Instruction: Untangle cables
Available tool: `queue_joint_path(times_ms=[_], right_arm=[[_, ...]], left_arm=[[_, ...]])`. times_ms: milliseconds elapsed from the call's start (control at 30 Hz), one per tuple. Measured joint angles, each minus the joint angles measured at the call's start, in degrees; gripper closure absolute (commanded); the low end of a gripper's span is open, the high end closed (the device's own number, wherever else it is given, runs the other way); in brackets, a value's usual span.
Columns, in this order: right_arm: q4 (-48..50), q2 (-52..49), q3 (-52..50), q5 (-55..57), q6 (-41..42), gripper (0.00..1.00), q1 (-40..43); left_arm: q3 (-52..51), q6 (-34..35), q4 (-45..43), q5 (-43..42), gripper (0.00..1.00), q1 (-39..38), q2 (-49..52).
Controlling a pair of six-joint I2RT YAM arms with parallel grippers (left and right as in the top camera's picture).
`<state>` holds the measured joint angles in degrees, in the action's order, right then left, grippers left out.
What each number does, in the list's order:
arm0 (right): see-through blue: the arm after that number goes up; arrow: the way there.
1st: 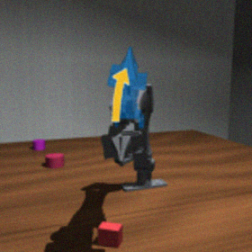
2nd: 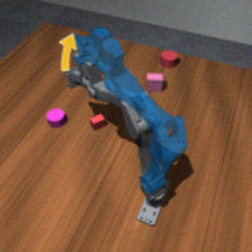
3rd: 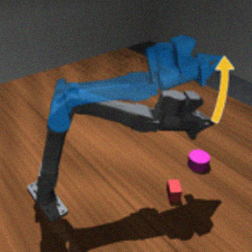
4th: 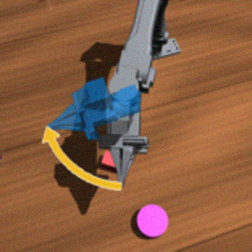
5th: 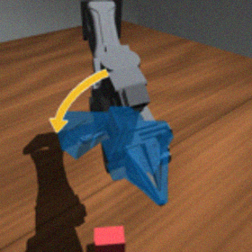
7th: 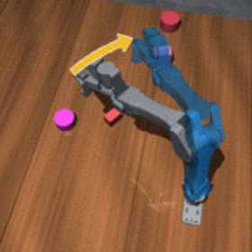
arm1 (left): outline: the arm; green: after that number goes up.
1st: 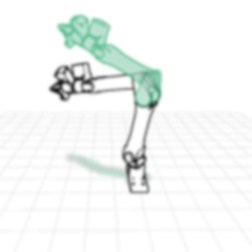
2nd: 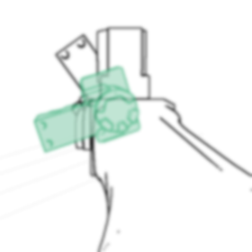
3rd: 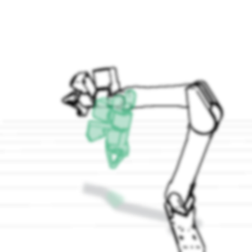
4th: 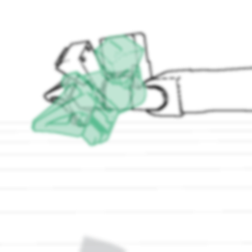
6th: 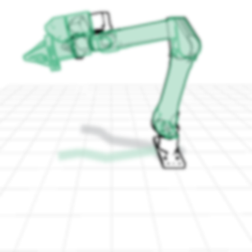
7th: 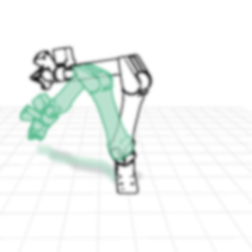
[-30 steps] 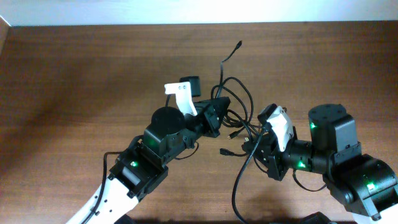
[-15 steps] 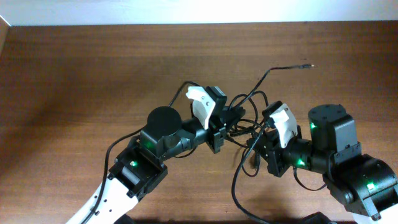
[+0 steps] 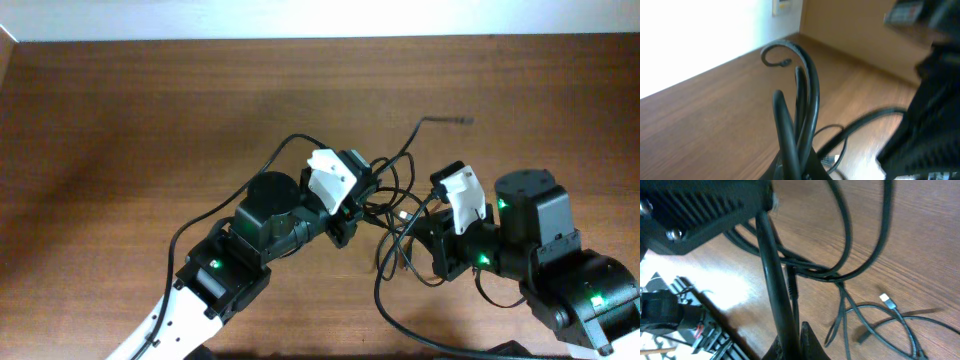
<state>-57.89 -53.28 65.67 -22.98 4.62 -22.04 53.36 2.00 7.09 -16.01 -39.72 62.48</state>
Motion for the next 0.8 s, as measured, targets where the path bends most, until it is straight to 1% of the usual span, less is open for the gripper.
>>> queue_joint_path(times_ms=[100, 200, 267, 333, 433, 567, 800], right_arm=[[0.90, 1.62, 0.02, 2.84, 0.11, 0.96, 0.00], [2.69, 2.45, 0.11, 4.98, 0.13, 0.96, 0.00], [3.04, 2.45, 0.11, 5.42, 0.17, 0.96, 0.00], [3.30, 2.45, 0.11, 5.64, 0.15, 0.96, 0.00], [3.41, 2.45, 0.11, 5.64, 0.15, 0.96, 0.00], [3.52, 2.45, 0.11, 5.64, 0.13, 0.96, 0.00], [4.17, 2.45, 0.11, 5.64, 0.13, 0.96, 0.00]], left_arm=[[0.00, -3.17, 1.07, -2.34, 1.00, 0.00, 0.00], [0.00, -4.59, 1.75, -7.26, 1.00, 0.11, 0.00], [0.02, -5.18, 3.28, -7.85, 1.00, 0.11, 0.00], [0.02, -6.25, 4.28, -7.28, 1.00, 0.11, 0.00], [0.02, -7.98, 4.42, -3.61, 1.00, 0.04, 0.00], [0.02, -13.99, 5.33, -1.60, 1.00, 0.00, 0.00], [0.02, -16.02, 6.56, -0.37, 1.00, 0.00, 0.00]])
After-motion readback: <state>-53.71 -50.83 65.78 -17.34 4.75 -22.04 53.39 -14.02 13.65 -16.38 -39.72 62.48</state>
